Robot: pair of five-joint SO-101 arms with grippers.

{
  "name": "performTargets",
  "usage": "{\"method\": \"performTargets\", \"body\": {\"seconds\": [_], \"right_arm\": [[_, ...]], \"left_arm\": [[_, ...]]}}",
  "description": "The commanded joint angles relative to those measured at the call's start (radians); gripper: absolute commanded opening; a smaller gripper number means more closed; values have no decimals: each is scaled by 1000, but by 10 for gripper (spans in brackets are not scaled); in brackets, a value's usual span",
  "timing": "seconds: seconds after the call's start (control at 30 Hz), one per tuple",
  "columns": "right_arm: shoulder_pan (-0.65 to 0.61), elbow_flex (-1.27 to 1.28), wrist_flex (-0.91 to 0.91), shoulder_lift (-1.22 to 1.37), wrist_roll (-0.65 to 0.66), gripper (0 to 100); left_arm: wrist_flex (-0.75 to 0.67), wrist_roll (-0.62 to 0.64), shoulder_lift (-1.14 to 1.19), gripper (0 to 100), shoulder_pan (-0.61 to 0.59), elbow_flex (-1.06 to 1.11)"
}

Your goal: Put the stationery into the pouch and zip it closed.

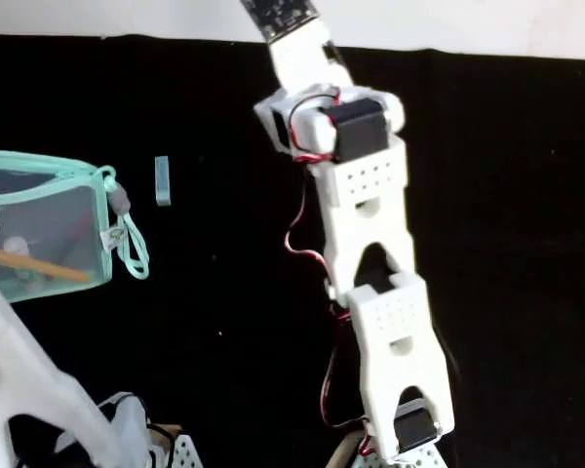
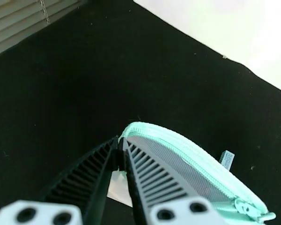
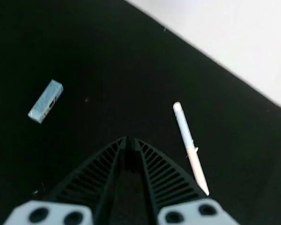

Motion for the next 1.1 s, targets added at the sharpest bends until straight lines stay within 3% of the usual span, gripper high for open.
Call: {"method": "performTargets", "body": {"seconds": [0.0,0.2,0.77,1.07], "right_arm": [[8,-105,-4,36,-6,14],[41,-102,-87,183,-3,190],[150,-90,-300,360,130,179],[171,341,-466,166,172,179]], "left_arm": [[-38,-6,8,7,-5,94],[-89,-6,8,7,-5,170],[-89,-6,18,7,-1,179],[-114,-6,19,7,2,223]]}}
